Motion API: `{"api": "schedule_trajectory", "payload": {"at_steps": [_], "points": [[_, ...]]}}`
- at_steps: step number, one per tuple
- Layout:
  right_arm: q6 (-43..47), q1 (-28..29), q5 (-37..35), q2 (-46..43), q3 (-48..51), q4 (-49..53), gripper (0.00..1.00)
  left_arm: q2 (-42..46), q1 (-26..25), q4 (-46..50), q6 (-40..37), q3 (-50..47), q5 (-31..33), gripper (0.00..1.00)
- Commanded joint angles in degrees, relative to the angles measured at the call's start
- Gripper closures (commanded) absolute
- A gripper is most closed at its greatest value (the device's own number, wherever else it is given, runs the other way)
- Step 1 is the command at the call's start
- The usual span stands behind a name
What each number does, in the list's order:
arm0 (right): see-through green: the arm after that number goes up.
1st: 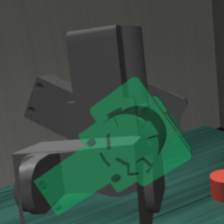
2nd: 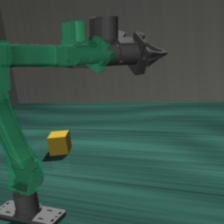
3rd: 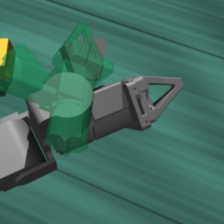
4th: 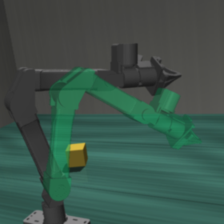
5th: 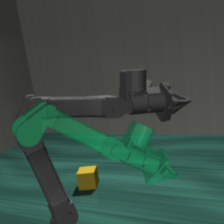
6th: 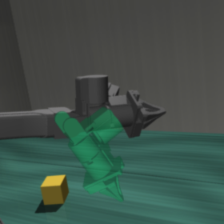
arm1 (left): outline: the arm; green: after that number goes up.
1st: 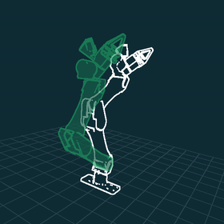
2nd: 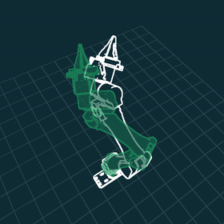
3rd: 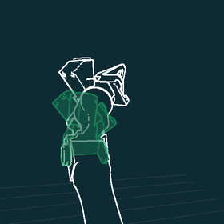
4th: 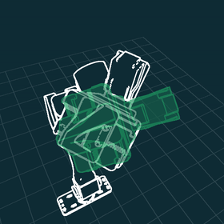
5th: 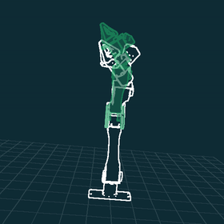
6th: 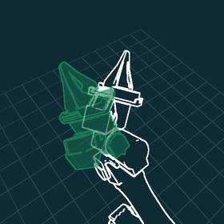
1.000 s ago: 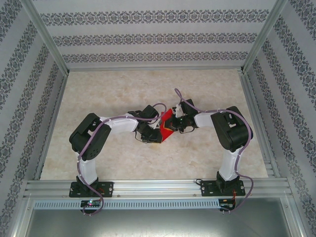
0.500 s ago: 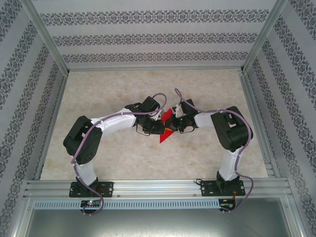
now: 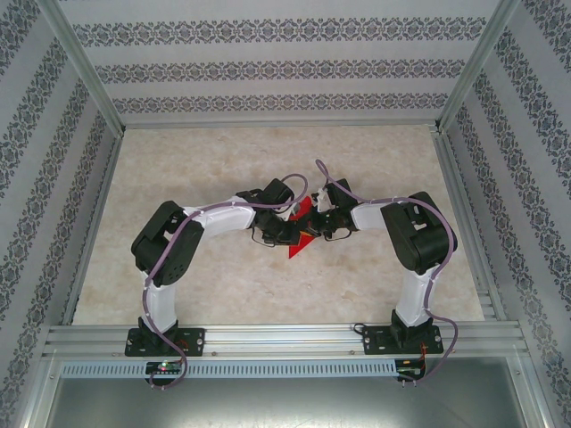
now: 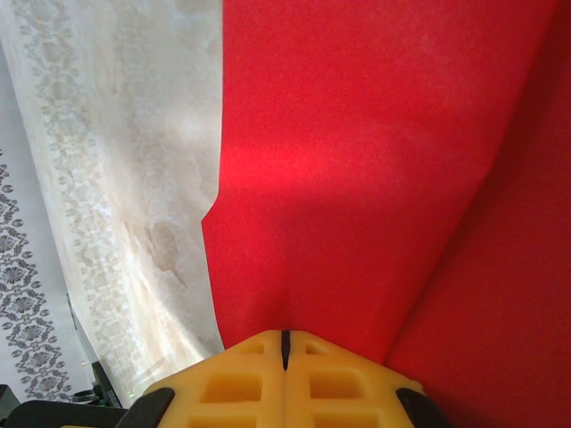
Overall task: Fold a paper plane with a square sheet of paper (pick it up from the middle)
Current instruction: Fourth fold the wing at the center of the table.
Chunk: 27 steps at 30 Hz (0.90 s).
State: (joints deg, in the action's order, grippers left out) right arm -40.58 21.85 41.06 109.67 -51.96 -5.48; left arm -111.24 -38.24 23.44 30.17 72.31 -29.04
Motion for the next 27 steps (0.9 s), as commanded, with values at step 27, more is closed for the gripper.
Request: {"api": "schedule_trajectory", "payload": {"at_steps": [27], "points": [[1.47,-1.54,-4.82,2.35,1.42,4.21,0.96,3.62,-0.11,-1.67,-1.92,-3.32,1.56,0.83]]}}
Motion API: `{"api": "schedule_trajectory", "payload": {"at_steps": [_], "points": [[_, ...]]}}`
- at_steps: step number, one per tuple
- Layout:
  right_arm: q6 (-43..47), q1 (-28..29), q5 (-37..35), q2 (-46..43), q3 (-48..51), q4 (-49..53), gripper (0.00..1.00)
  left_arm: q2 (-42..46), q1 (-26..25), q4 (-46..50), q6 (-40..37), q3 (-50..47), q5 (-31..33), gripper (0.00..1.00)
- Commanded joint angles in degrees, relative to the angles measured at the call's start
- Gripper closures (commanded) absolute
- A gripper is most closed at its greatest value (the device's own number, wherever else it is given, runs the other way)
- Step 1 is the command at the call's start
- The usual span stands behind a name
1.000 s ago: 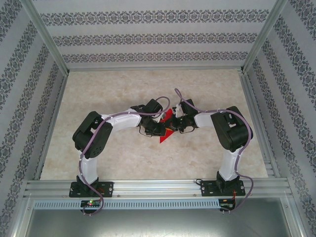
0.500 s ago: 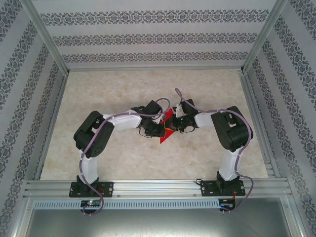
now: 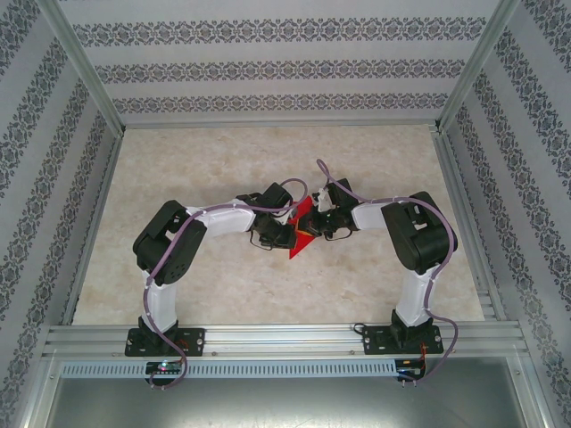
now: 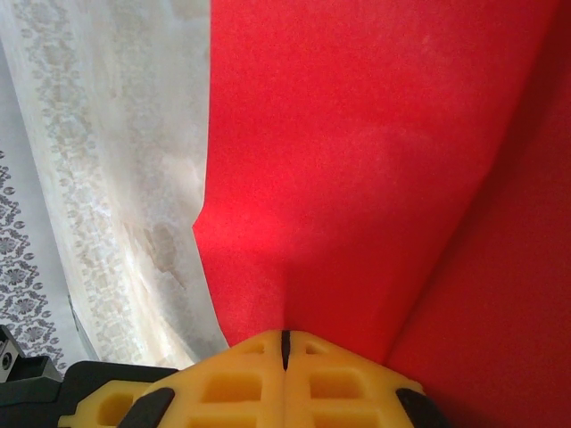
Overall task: Fold a paper plane with a square sheet of paper (pick it up from the middle)
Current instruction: Fourth fold the wing at the center of the table.
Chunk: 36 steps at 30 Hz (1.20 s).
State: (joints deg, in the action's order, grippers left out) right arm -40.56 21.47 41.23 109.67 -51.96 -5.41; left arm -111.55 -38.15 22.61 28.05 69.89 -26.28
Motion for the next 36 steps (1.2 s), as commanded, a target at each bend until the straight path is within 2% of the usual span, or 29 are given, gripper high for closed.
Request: {"api": "schedule_trajectory", "payload": {"at_steps": [1,6,14,20,31,36], "points": [[1.44,-1.12,-4.93,2.31,1.35,4.08,0.96,5.03,-0.55,-1.13,0.59,-1.05,-1.23,0.83],[1.35,-1.15,-4.63,2.39,1.18,4.00,0.96,7.01,-1.30,-1.74,1.48,-1.58,-1.43,0.82],[0.97,-1.03,-3.71,2.20,1.09,3.55,0.96,3.41,-2.78,-4.73,1.57,-2.57,-3.45,0.82],[1.13,-1.13,-3.81,2.52,0.55,4.08,0.96,2.26,-3.76,-5.39,1.44,-3.14,-2.34,0.83],[1.71,-1.13,-3.53,2.79,0.38,4.36,0.96,1.24,-3.86,-1.45,-1.18,-1.73,3.99,0.83],[2.06,-1.22,-3.44,2.50,0.29,4.62,0.96,0.72,-3.69,-1.86,-0.94,-1.66,4.04,0.83]]}}
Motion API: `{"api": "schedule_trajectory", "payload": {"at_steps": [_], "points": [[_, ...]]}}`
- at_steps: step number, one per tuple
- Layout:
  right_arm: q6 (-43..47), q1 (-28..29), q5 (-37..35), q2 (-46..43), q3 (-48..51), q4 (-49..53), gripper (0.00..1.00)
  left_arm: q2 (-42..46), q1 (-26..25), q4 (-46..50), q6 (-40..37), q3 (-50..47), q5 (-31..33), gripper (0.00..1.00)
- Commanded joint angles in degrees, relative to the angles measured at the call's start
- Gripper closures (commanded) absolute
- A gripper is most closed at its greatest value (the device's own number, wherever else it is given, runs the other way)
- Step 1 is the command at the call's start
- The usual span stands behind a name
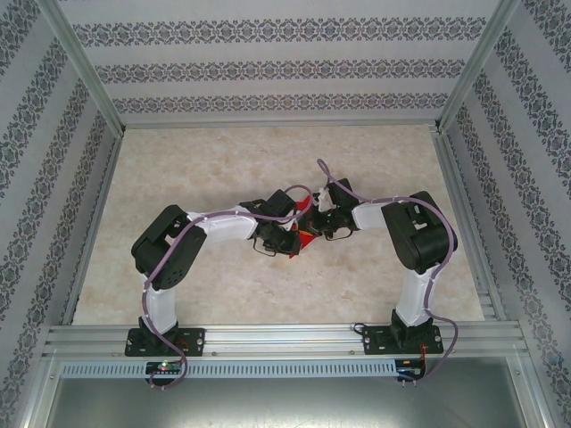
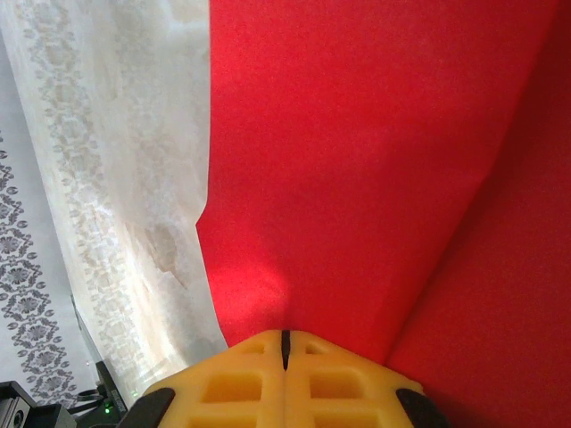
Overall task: Fold a paper plane with a square sheet of paper (pick it up from the middle)
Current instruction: Fourth fold the wing at the center of the table.
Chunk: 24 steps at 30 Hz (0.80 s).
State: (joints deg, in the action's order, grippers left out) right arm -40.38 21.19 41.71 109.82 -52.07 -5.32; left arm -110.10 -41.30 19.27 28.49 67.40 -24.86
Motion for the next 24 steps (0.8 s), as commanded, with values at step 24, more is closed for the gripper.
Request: {"api": "schedule_trajectory", "payload": {"at_steps": [24], "points": [[-2.46,-2.38,-1.84,-5.95,2.00,1.40,0.88,-2.10,0.42,-4.00,-0.73,-5.19,-2.49,0.84]]}}
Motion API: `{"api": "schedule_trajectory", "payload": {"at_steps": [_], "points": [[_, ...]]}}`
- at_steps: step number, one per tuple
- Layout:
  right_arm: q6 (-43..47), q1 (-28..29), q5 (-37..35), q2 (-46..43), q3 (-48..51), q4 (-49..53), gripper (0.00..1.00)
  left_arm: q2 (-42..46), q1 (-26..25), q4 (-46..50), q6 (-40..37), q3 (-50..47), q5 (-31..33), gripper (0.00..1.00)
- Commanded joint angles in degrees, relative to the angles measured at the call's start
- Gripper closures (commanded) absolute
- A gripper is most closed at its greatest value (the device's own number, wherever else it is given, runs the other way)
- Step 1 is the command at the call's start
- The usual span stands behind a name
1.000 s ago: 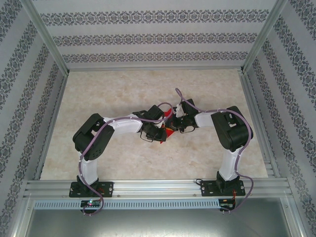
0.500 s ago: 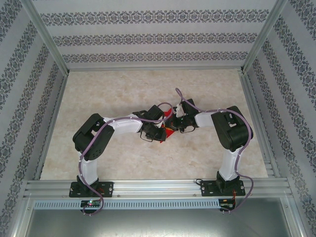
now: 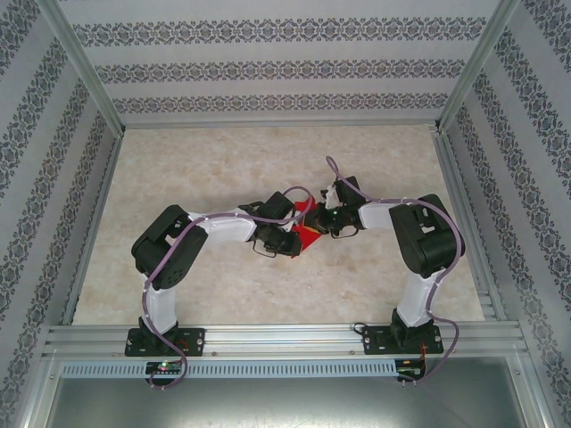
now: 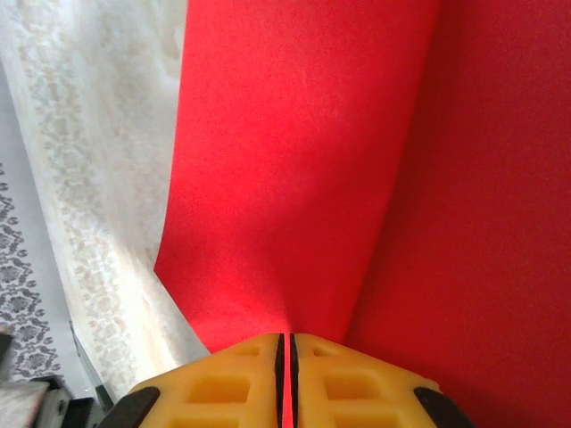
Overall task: Fold a paper plane with a square sheet of paper (pick it up from the middle)
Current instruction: Fourth fold the wing at the center of the table.
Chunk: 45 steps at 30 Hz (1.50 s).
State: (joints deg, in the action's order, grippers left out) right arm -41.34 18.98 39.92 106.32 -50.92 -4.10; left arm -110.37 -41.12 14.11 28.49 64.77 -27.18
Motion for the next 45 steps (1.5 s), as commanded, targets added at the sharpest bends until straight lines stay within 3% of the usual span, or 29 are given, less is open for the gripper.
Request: {"api": "schedule_trajectory", "payload": {"at_steps": [1,18,34,45], "points": [[-2.01,-0.18,0.11,-2.82,1.13,-0.23,0.88,-1.85,0.29,1.02,-0.80,-2.79,-0.24,0.85],[-16.75,5.13,2.54,-1.92,7.72,-14.48,0.95,-0.42,2.02,-2.04,-2.52,-5.86,-2.13,0.90],[-6.72,2.33,-5.57,2.39,4.60,-0.47,0.96,1.56,2.10,-4.33,-0.15,-5.62,-5.76,0.91],[-6.16,2.20,-4.62,4.57,4.91,-1.18,0.97,5.40,2.59,-9.06,4.11,-3.00,-4.10,0.90]]}}
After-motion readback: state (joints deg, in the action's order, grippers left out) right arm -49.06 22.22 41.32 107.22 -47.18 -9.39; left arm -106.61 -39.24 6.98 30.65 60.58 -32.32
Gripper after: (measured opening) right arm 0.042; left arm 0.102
